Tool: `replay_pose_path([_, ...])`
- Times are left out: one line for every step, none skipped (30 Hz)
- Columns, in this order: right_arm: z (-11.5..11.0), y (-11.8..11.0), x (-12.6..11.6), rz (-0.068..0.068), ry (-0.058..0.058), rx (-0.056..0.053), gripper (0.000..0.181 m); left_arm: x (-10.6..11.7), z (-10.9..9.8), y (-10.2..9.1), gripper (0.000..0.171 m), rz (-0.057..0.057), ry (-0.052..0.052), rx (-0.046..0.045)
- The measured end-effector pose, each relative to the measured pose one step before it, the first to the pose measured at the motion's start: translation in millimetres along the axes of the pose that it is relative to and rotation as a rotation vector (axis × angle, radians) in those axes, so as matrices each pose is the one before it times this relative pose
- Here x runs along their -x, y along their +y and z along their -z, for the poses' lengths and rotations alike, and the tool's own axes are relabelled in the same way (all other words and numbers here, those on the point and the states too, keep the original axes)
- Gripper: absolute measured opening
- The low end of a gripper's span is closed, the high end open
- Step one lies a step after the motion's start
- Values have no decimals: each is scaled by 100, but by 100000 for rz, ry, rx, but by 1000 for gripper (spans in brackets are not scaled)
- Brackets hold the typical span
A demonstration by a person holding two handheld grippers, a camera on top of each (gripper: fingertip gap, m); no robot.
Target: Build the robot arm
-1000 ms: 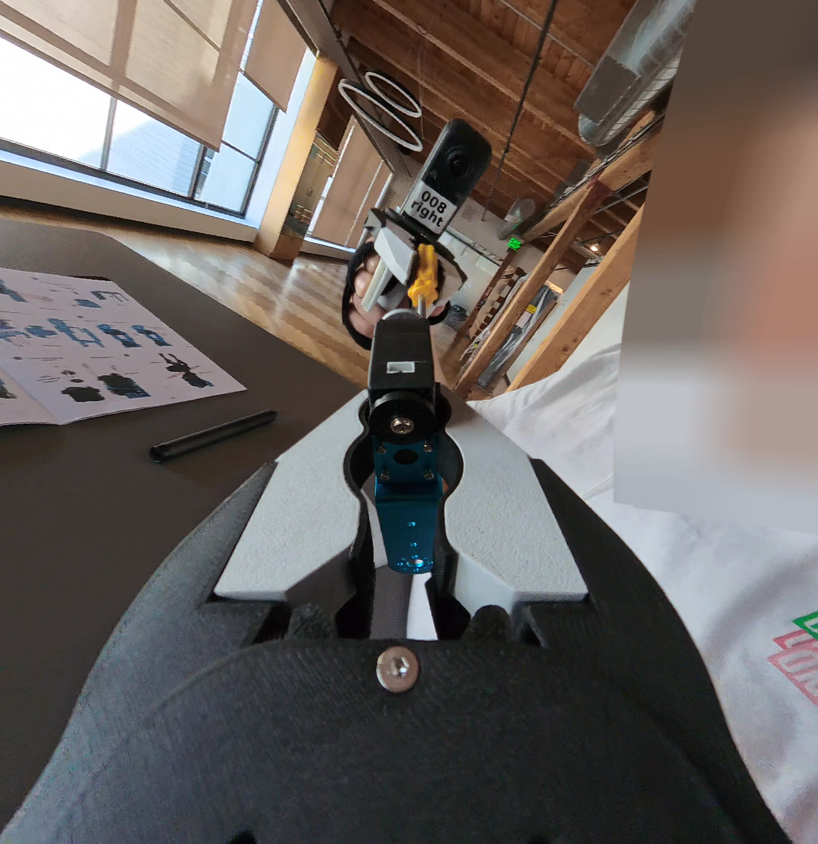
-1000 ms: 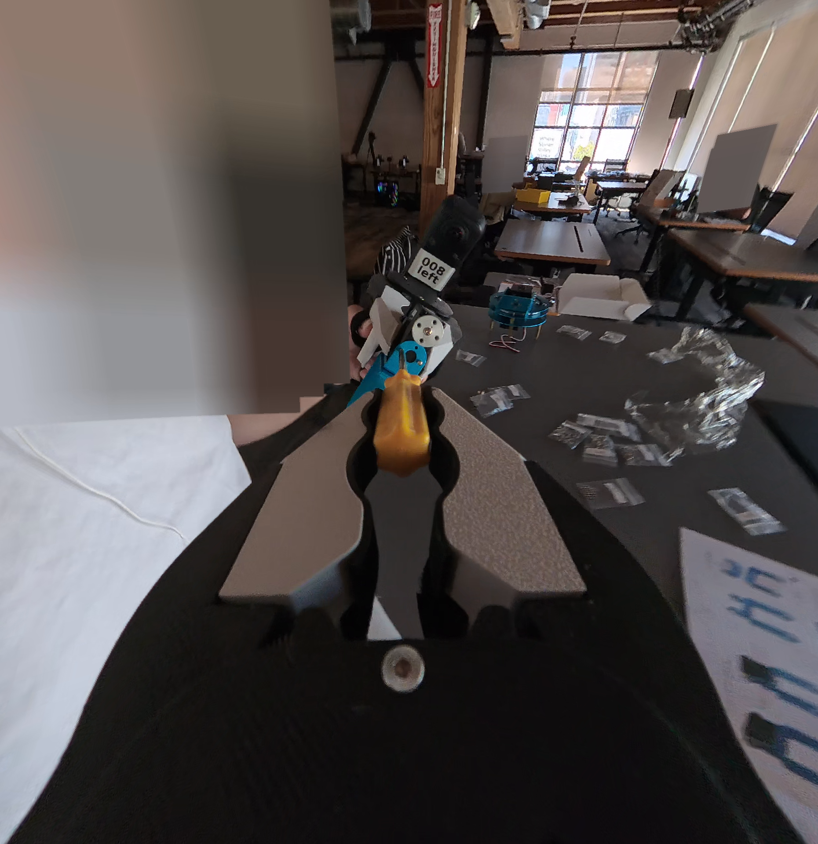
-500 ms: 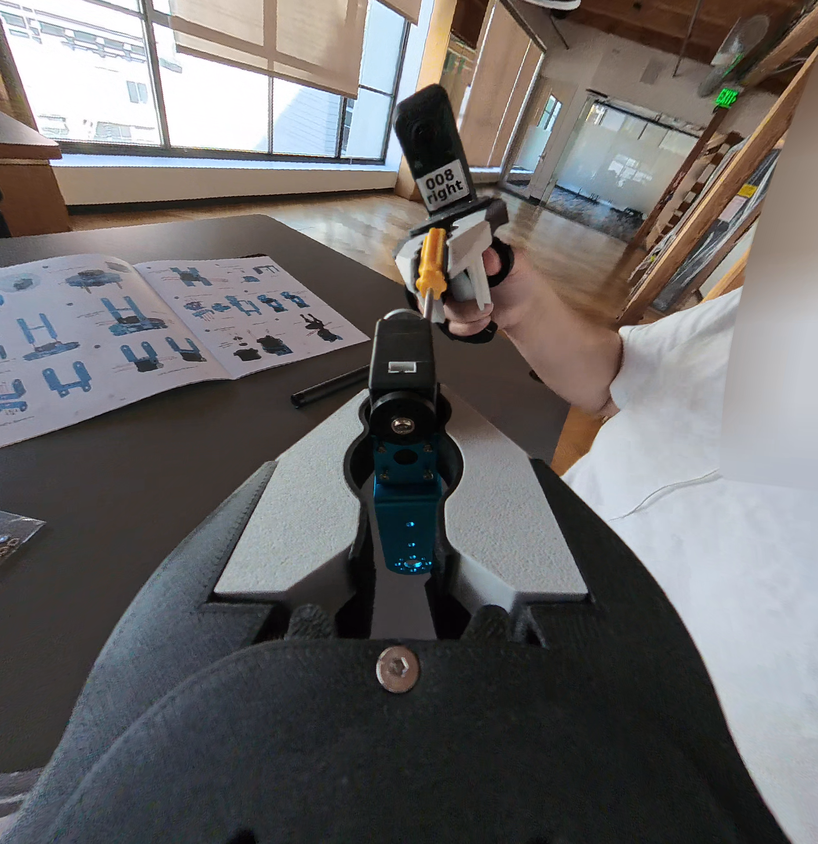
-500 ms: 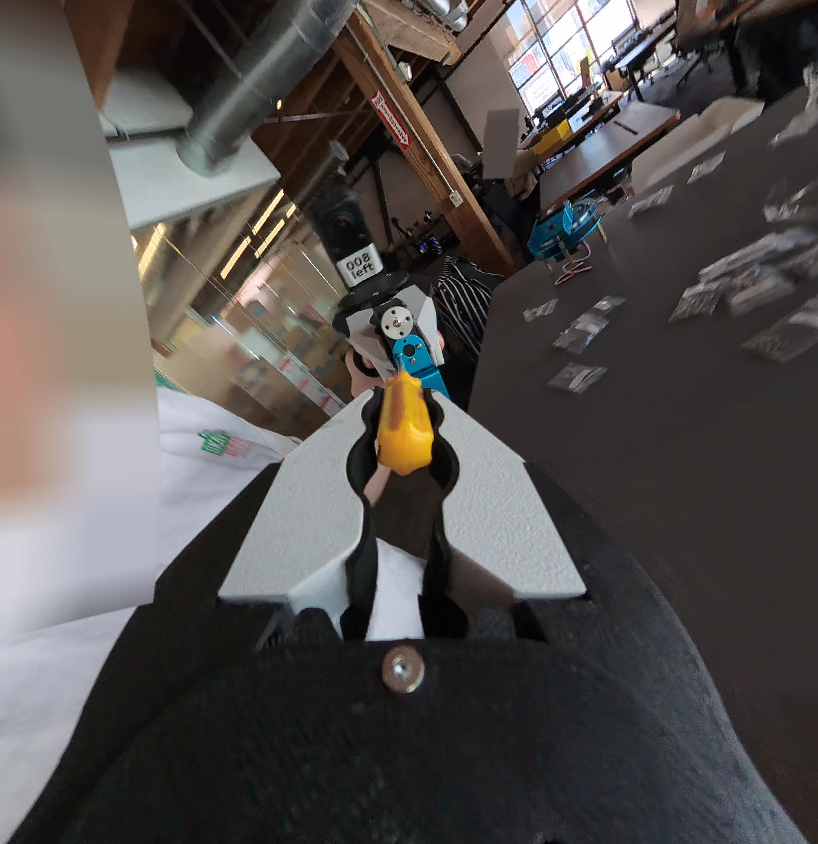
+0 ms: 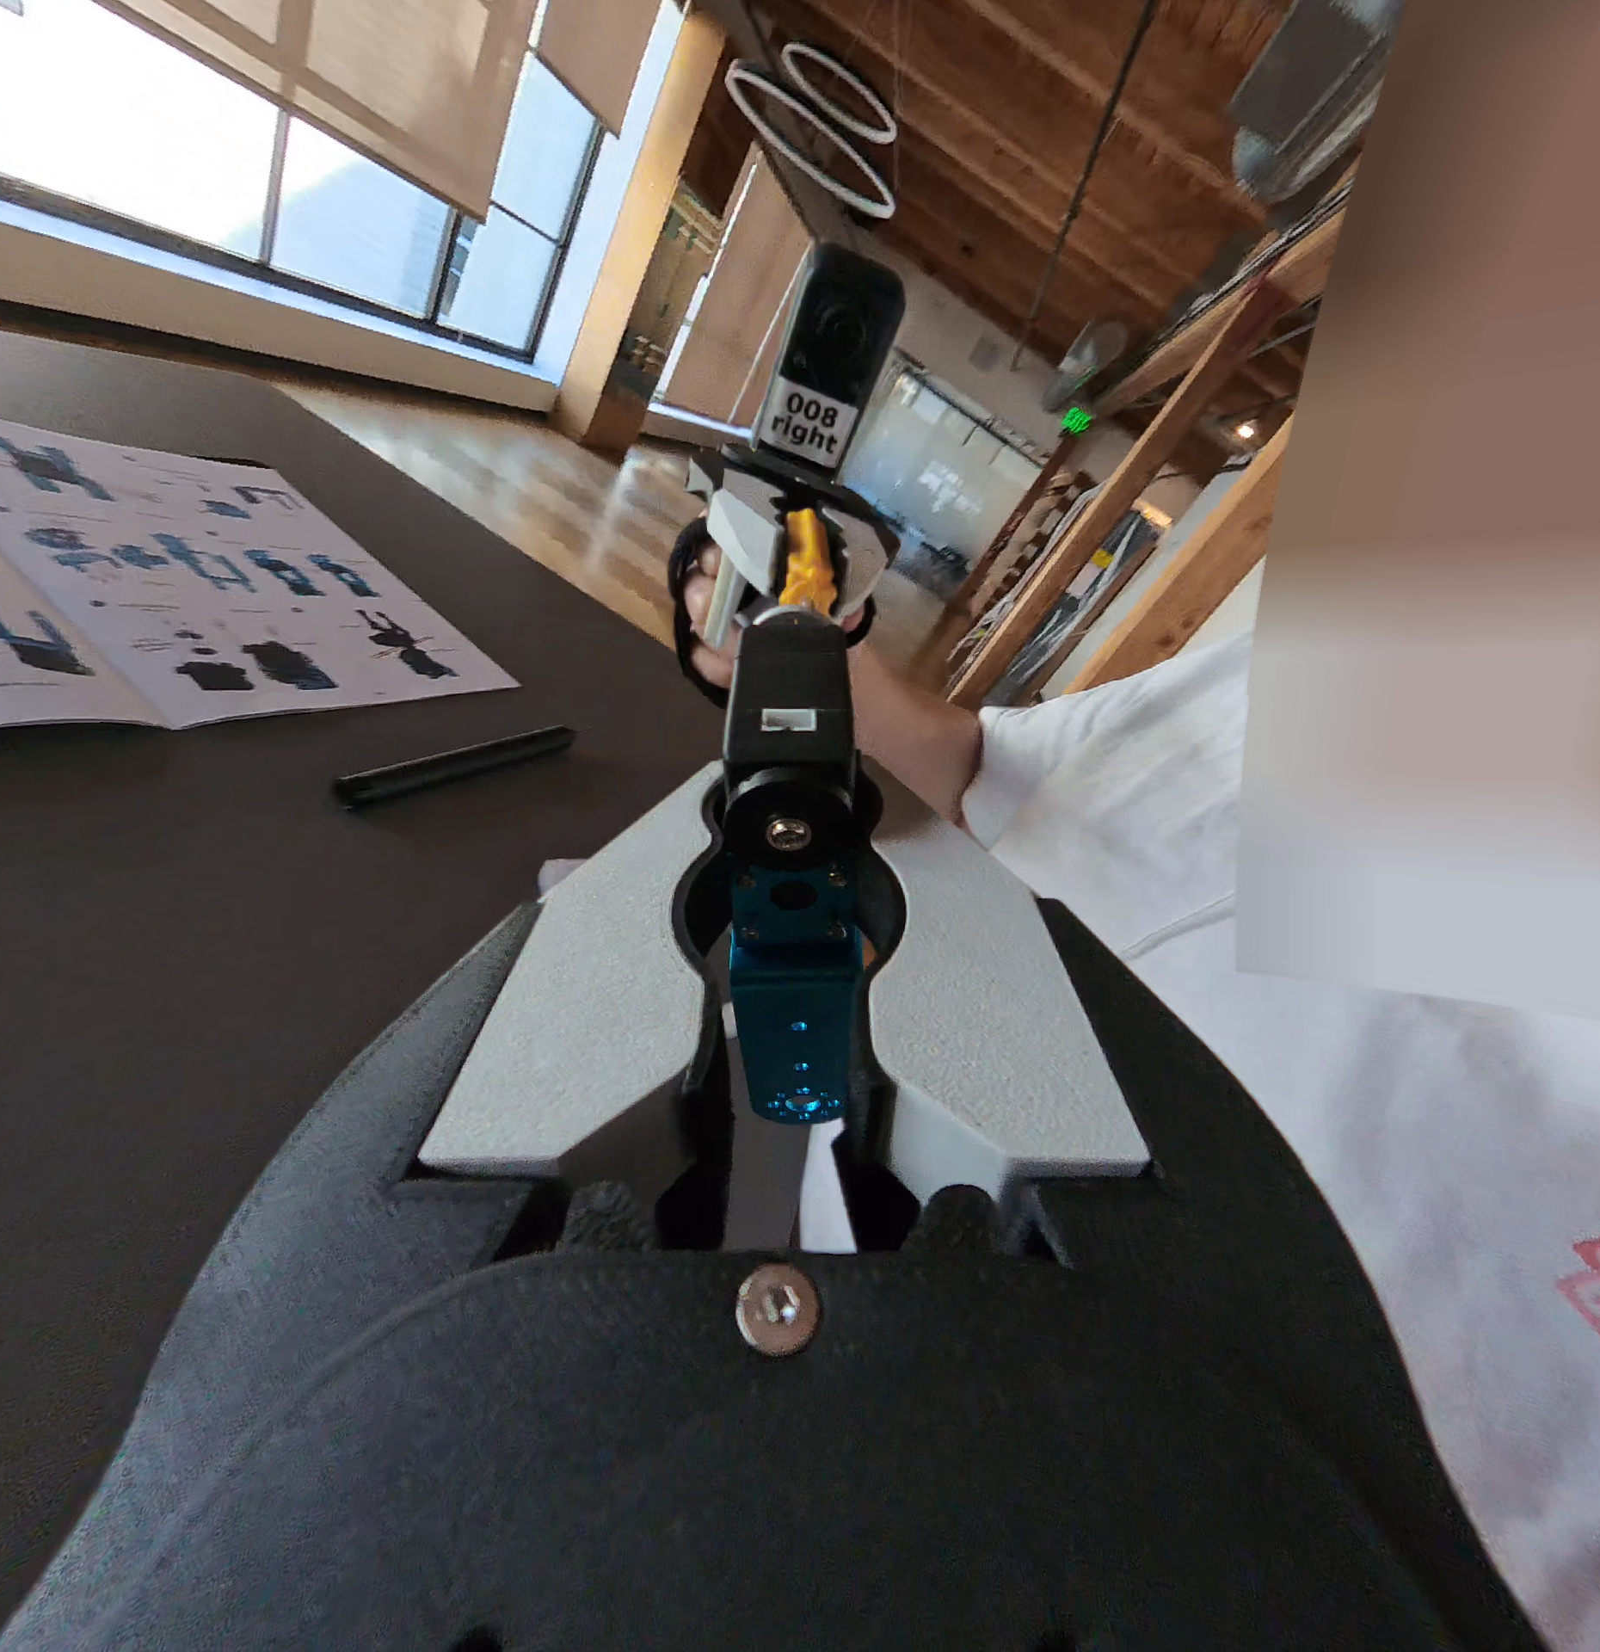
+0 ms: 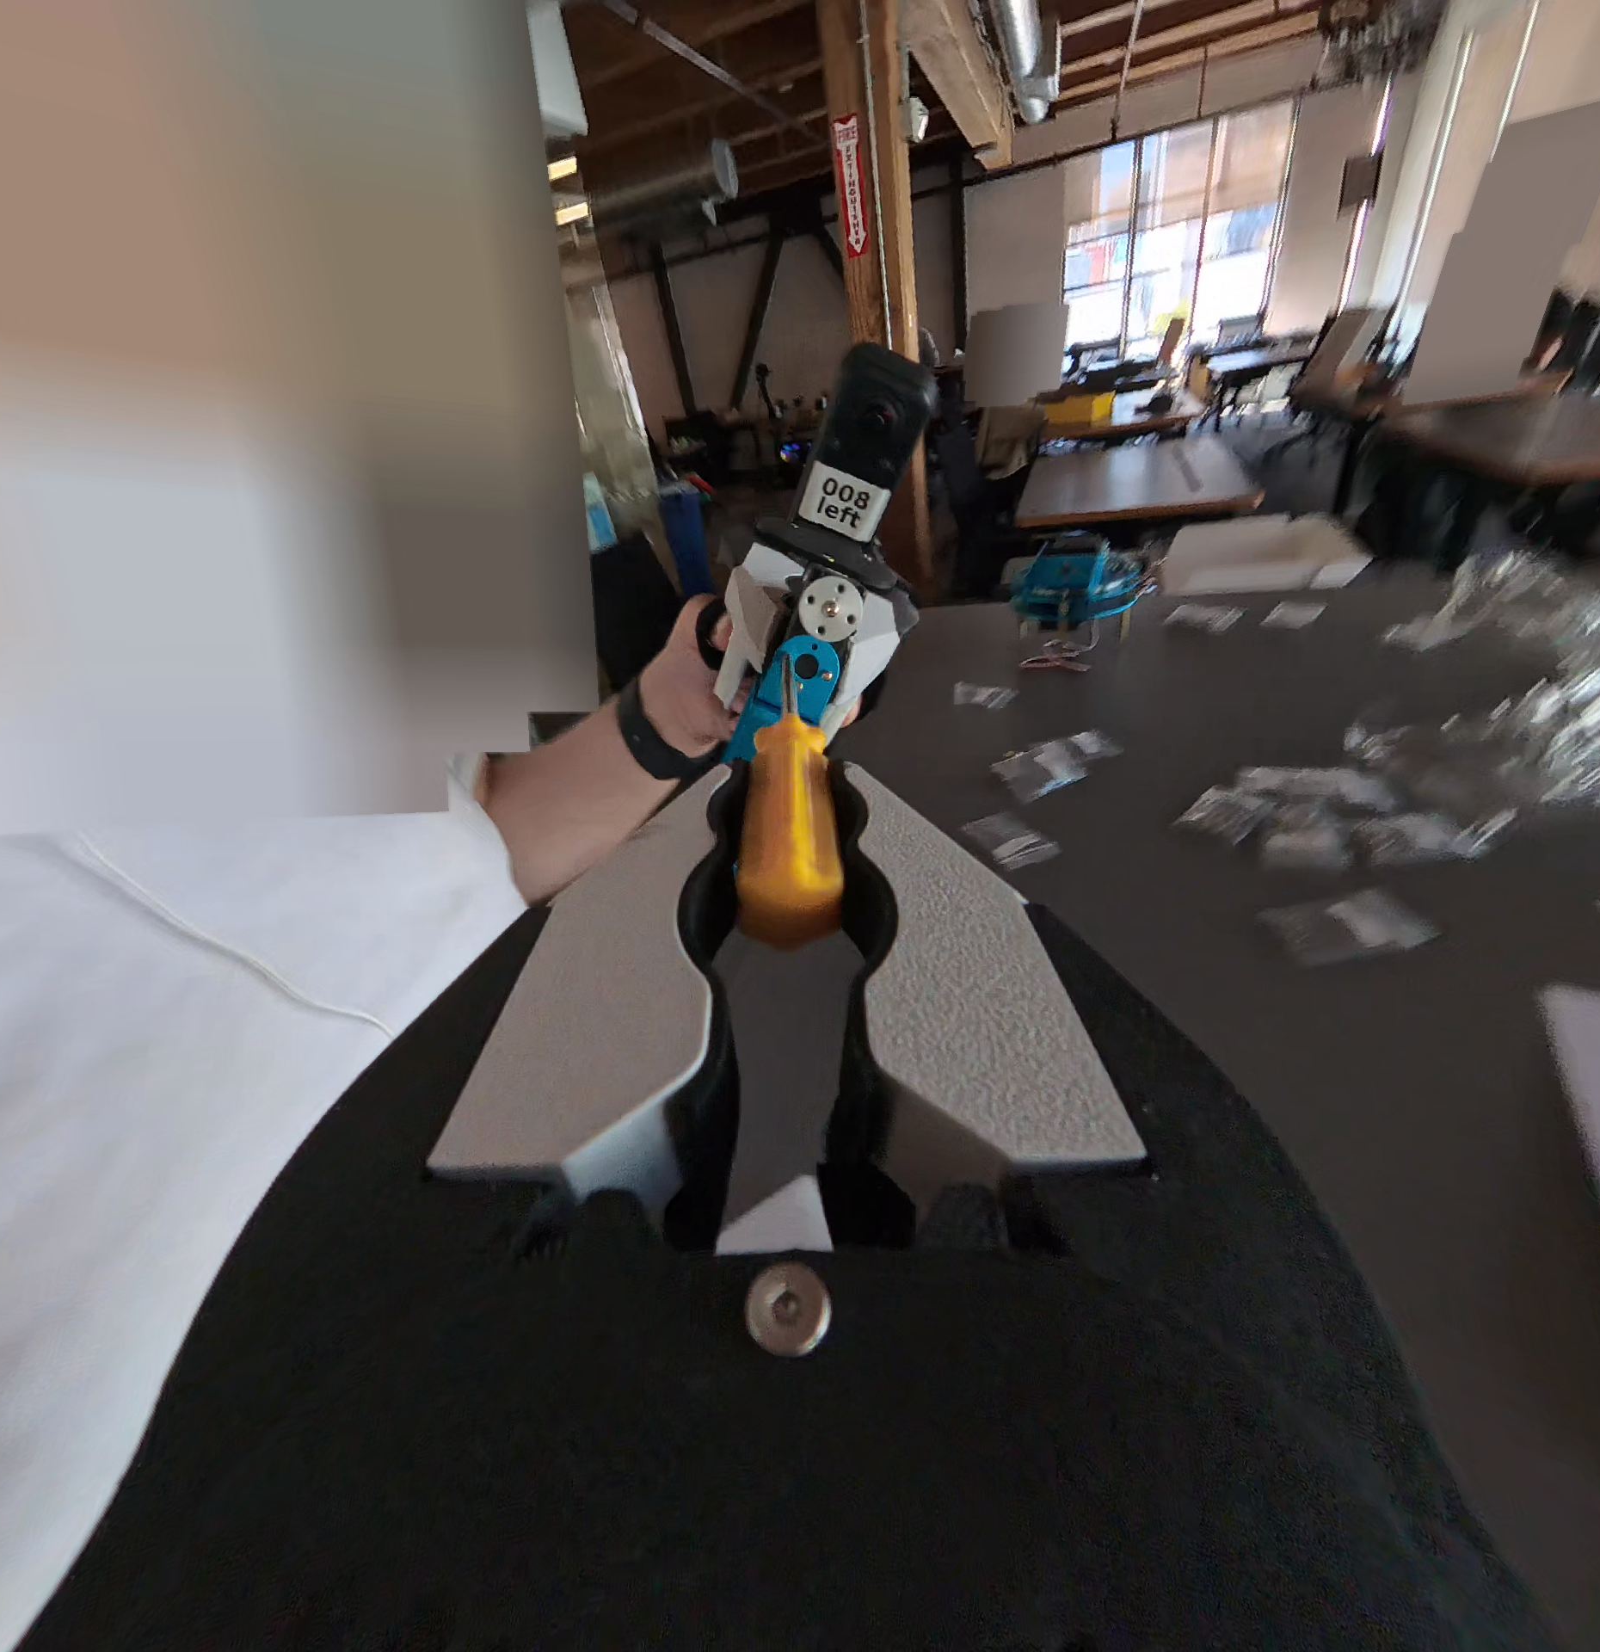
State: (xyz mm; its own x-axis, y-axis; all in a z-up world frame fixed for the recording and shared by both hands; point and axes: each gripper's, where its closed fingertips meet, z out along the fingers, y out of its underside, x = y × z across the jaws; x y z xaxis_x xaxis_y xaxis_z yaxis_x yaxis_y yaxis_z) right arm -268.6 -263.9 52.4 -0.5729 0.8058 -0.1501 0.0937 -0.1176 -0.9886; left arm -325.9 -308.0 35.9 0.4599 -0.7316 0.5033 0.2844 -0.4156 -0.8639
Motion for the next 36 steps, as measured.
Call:
replay_pose_path([-15, -179, 284, 7758, 663, 1597, 16, -212, -4, -155, 21, 1821, 2506, -1278])
replay_pose_path([-9, -105, 210, 6401, 473, 1742, 16, -217, -22, -58, 21, 1324, 2211, -348])
replay_pose_path([8, -28, 181, 4694, -151, 2022, 16, -258, -37, -57, 21, 1024, 2262, -330])
replay_pose_path([-5, 94, 123, 3426, -608, 2590, 16, -307, -39, -42, 21, 1090, 2449, -135])
replay_pose_path([-26, 276, -5, 2480, -223, 3652, 17, -316, -50, -68, 21, 784, 2282, -312])
replay_pose_path([-15, 53, 69, 2069, -451, 2025, 17, -210, -35, -4, 21, 16, 1210, 337])
replay_pose_path([3, -83, 44, 1388, -263, 951, 16, -50, 5, 43, 21, -329, -239, 879])
replay_pose_path([-12, -32, 38, 105, -359, 1190, 17, -17, 16, 86, 21, -1046, -884, 1280])
replay_pose_path([10, -91, 28, -1095, -407, 608, 16, 47, 26, 58, 21, -1695, -1752, 1083])
replay_pose_path([15, -47, 4, -1521, -392, 511, 17, 92, 29, 106, 21, -1518, -2183, 1444])
replay_pose_path([5, 45, -47, -2309, -62, 832, 17, 137, 14, 108, 21, -1280, -2435, 1352])
replay_pose_path([17, -26, -32, -2316, -71, -22, 17, 149, 4, 87, 21, -1362, -2431, 1022])
replay_pose_path([17, -49, -2, -2160, -179, -398, 17, 79, -6, 90, 21, -1605, -1880, 1041])
replay_pose_path([7, 37, 21, -2259, -406, -72, 16, 44, -16, 105, 21, -1293, -1446, 878])
replay_pose_path([-20, 71, 47, -2000, -484, 109, 17, -21, -8, 129, 21, -964, -772, 1028])
replay_pose_path([-8, 32, -10, -1574, 8, -283, 16, -21, 9, 11, 21, -498, -439, -33])
replay_pose_path([-23, 66, 2, -1789, -87, 25, 16, 39, 17, 20, 21, -333, -515, 98])
replay_pose_path([-32, 46, -34, -2120, -88, -154, 16, 43, 31, -7, 21, -533, -555, -245])
replay_pose_path([-38, 113, -67, -1998, -85, 23, 16, 77, 25, 48, 21, -465, -830, 168])
replay_pose_path([-32, 134, -89, -2017, 60, 137, 16, 149, 27, 60, 21, -842, -1341, 331])
replay_pose_path([-41, 118, -58, -2505, -297, 32, 16, 113, 16, 89, 21, -928, -1272, 536])
replay_pose_path([-42, 99, -45, -2757, -546, -263, 16, 61, 23, 71, 21, -976, -876, 492])
replay_pose_path([-26, 69, -40, -3147, -760, -616, 16, 13, 26, 3, 21, -723, -622, 81])
replay_pose_path([-19, 78, -60, -3225, -720, -517, 16, 14, 12, 59, 21, -637, -602, 474])
replay_pose_path([-28, 92, -55, -3167, -804, -541, 16, 40, 14, 27, 21, -959, -818, 234])
replay_pose_path([-31, 87, -10, -3189, -1117, -554, 16, -53, 4, 92, 21, -765, -181, 689])
replay_pose_path([-38, 105, -89, -4036, -821, -570, 16, 8, 14, 58, 21, -1045, -622, 455])
replay_pose_path([-33, 61, -116, -3712, -738, -972, 16, 97, 39, -8, 21, -1114, -1180, -35])
replay_pose_path([-34, 124, -55, -3547, -1189, -471, 16, -18, 13, 69, 21, -559, -341, 538])
replay_pose_path([-35, 84, -86, -3872, -1036, -547, 16, -9, 22, 47, 21, -494, -283, 342])
replay_pose_path([-23, 82, -122, -2953, -476, -522, 16, 78, 11, 9, 21, -433, -774, 49])
replay_pose_path([-46, 132, -99, -2637, -481, -52, 16, 61, 19, 79, 21, -392, -565, 465])
replay_pose_path([-27, 136, -145, -2351, -40, 36, 16, 92, 3, 118, 21, -457, -806, 685])
replay_pose_path([-32, 108, -154, -2168, 156, -186, 16, 176, 10, 111, 21, -713, -1389, 589])
replay_pose_path([-21, 105, -112, -2233, -179, -223, 16, 122, 9, 63, 21, -632, -1131, 270])
replay_pose_path([-34, 100, -66, -2796, -564, -151, 17, 29, -4, 79, 21, -109, -222, 349])
